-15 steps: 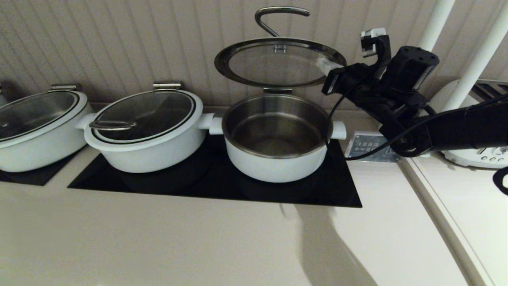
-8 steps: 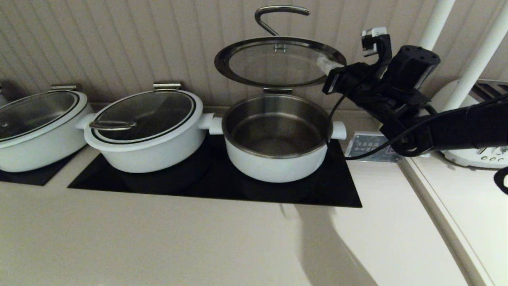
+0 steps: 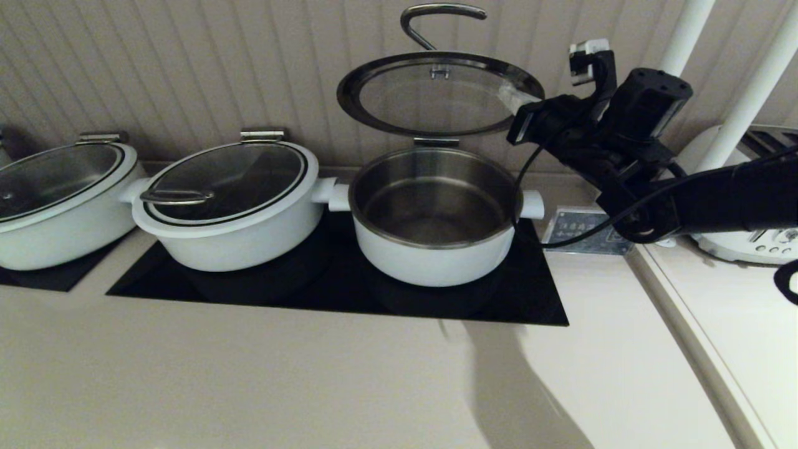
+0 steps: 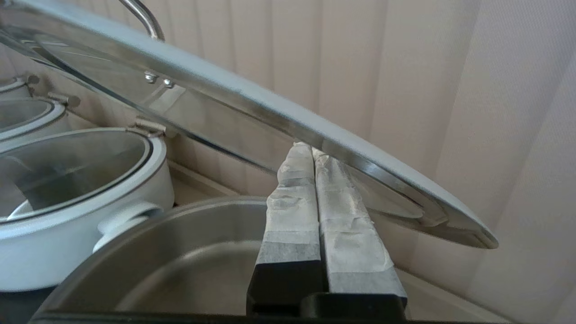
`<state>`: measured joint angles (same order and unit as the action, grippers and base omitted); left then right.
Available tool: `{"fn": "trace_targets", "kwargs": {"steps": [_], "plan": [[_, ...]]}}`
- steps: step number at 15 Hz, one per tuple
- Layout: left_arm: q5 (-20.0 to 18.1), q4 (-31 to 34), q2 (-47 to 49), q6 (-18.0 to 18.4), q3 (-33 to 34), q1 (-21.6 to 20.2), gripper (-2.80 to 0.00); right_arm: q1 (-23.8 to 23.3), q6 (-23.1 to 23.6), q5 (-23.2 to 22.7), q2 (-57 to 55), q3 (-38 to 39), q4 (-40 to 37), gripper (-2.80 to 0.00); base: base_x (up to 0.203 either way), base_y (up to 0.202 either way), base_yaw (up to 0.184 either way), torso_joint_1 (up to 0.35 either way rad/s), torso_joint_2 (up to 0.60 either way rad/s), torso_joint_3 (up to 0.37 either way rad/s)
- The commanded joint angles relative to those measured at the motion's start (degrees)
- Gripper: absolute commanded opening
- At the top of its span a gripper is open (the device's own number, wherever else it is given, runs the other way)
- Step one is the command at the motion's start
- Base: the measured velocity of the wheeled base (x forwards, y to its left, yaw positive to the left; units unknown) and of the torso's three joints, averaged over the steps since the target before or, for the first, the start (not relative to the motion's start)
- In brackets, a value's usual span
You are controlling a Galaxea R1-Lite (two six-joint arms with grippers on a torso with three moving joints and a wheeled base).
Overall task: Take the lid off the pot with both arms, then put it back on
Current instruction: Open the pot lid completely
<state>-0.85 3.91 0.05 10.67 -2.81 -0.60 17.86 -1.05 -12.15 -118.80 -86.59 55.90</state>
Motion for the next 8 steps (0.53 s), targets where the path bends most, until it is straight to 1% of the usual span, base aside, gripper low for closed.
{"fn": "trace_targets", "kwargs": {"steps": [1,3,8], "plan": [[-1.2,-0.3,0.0,0.2,1.6,0.0,-2.80,0.0,0.0,-0.2,-0.2,-0.9,-0.3,-2.80,0.000,0.000,0.000,0.000,0.00,0.000],[-1.6,-2.7,0.0,0.3,2.1,0.0,-2.80,0.0,0.0,-0.2,-0.2,-2.1,-1.1,-2.80,0.000,0.000,0.000,0.000,0.00,0.000],[-1.3,-2.8,0.0,-0.6,2.3,0.0,-2.80,0.0,0.0,-0.2,0.0,-2.2,-1.1,-2.80,0.000,0.000,0.000,0.000,0.00,0.000]]}}
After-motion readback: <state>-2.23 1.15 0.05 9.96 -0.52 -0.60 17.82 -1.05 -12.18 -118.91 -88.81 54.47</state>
